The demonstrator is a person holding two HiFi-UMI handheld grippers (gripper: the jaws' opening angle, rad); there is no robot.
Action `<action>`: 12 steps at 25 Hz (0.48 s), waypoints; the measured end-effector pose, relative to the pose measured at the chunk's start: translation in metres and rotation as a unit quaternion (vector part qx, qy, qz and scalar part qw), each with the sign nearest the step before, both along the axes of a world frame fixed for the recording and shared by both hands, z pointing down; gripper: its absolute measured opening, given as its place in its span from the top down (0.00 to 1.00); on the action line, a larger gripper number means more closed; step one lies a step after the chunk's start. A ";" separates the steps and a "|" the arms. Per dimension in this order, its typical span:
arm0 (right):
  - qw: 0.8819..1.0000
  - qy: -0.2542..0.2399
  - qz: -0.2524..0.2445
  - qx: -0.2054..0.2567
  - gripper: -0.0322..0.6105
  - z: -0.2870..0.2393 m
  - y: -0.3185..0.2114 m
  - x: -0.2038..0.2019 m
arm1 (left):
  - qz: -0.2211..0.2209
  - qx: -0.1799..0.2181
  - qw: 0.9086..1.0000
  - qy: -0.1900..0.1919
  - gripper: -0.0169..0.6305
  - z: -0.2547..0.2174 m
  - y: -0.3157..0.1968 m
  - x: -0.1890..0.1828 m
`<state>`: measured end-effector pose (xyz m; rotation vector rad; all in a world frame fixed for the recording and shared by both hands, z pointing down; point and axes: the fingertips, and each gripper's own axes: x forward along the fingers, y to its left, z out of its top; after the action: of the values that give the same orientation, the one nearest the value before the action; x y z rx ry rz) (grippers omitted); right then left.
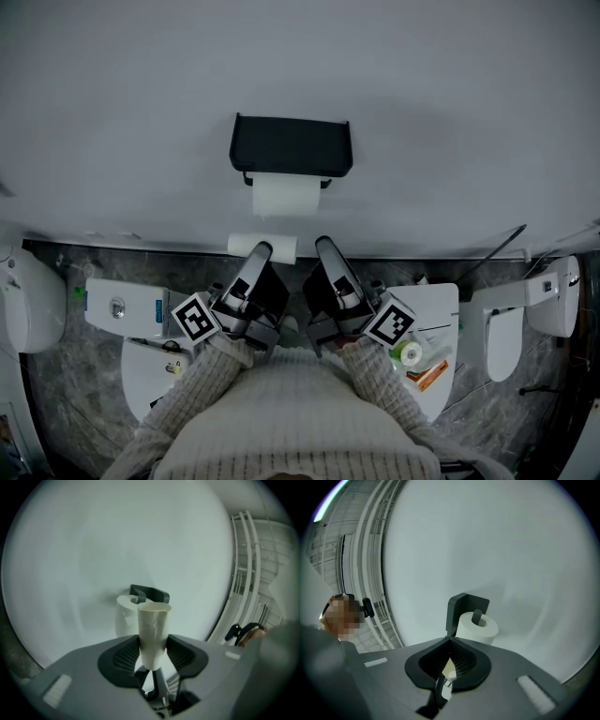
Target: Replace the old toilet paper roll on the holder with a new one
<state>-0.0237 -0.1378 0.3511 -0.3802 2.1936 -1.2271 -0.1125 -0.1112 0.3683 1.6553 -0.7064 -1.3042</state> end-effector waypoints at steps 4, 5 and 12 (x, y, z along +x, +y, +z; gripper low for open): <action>1.000 0.003 -0.007 0.008 0.95 -0.002 0.001 -0.002 | 0.001 0.008 1.000 -0.005 0.70 -0.002 0.001 0.000; 1.000 -0.003 -0.011 0.011 0.95 -0.004 0.001 -0.003 | 0.000 0.009 1.000 -0.005 0.70 -0.002 0.001 -0.001; 0.999 -0.015 -0.034 0.033 0.95 -0.015 0.005 -0.008 | -0.015 0.010 1.000 -0.011 0.70 -0.006 0.000 -0.007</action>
<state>-0.0322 -0.1328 0.3363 -0.2599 2.2328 -1.1848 -0.1196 -0.1109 0.3625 1.6839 -0.7369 -1.3197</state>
